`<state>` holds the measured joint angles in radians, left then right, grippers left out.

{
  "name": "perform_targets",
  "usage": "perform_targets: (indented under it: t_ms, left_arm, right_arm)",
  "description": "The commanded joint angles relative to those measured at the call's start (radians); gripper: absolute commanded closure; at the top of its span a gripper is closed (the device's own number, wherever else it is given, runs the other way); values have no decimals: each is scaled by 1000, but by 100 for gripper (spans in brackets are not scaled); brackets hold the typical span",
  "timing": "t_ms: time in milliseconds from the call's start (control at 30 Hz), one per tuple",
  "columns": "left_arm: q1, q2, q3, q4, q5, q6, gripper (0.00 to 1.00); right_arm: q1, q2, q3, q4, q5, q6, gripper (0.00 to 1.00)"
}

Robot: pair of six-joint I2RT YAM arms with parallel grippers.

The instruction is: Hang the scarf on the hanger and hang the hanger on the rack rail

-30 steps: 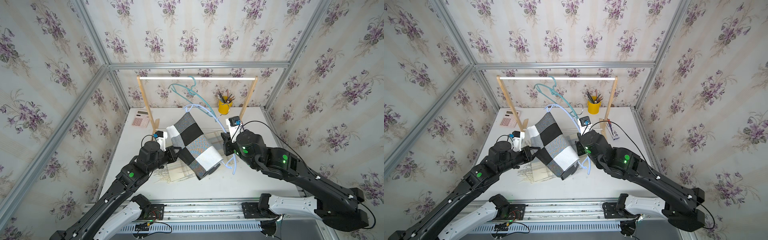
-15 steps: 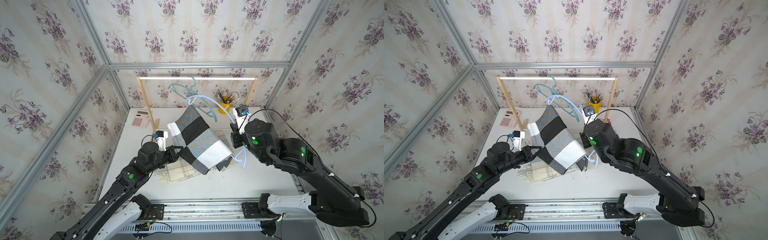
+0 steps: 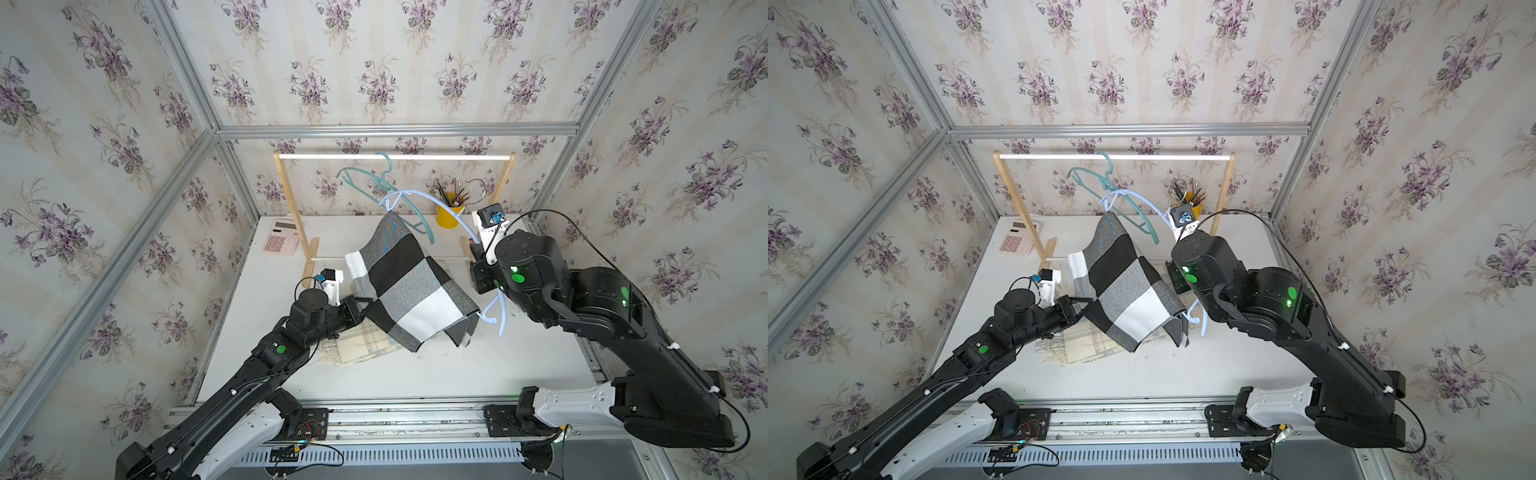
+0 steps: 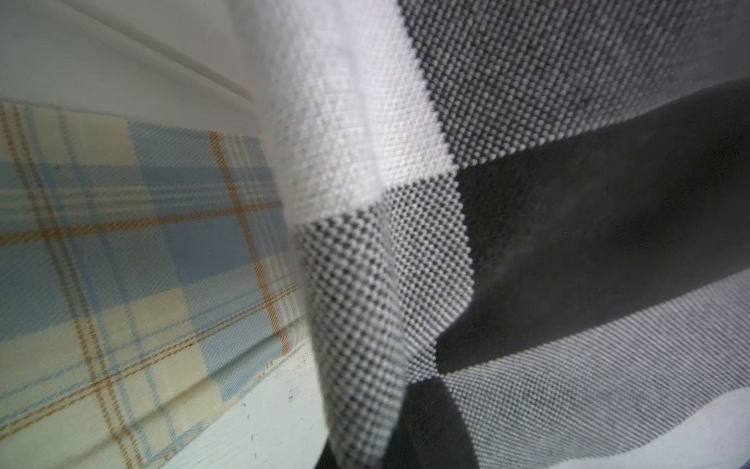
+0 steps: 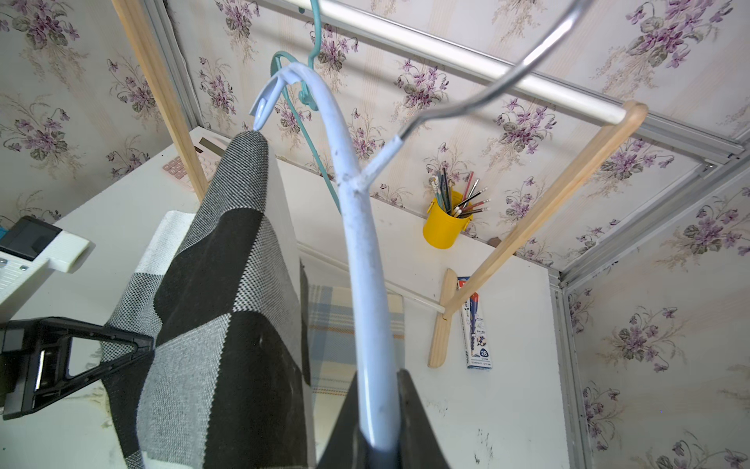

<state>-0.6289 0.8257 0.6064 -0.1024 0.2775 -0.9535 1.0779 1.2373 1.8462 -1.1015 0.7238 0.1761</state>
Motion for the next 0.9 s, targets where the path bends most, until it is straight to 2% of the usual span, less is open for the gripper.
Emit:
perform_targets:
  t_ms: [0, 333, 500, 533, 600, 667, 767, 867]
  left_arm:
    - [-2, 44, -17, 24, 37, -67, 100]
    - [-66, 179, -25, 289, 133, -170, 100]
    - [-95, 246, -1, 353, 152, -184, 100]
    - [-99, 259, 7, 351, 158, -181, 93]
    - [-105, 275, 15, 342, 160, -173, 68]
    - [-107, 272, 19, 318, 150, -161, 49]
    - [-107, 245, 29, 256, 120, -132, 36]
    - [-107, 209, 45, 168, 88, -99, 33]
  right_arm:
    - [-6, -18, 2, 134, 138, 36, 100]
    - [-7, -62, -80, 238, 109, 40, 100]
    - [-6, -88, -121, 278, 102, 48, 100]
    - [-7, -90, -124, 280, 100, 50, 100]
    - [-6, -89, -125, 280, 101, 52, 100]
    - [-6, -90, -125, 278, 99, 51, 100]
    - [-7, -93, -122, 270, 100, 50, 100]
    - [-7, -89, -109, 249, 97, 52, 100]
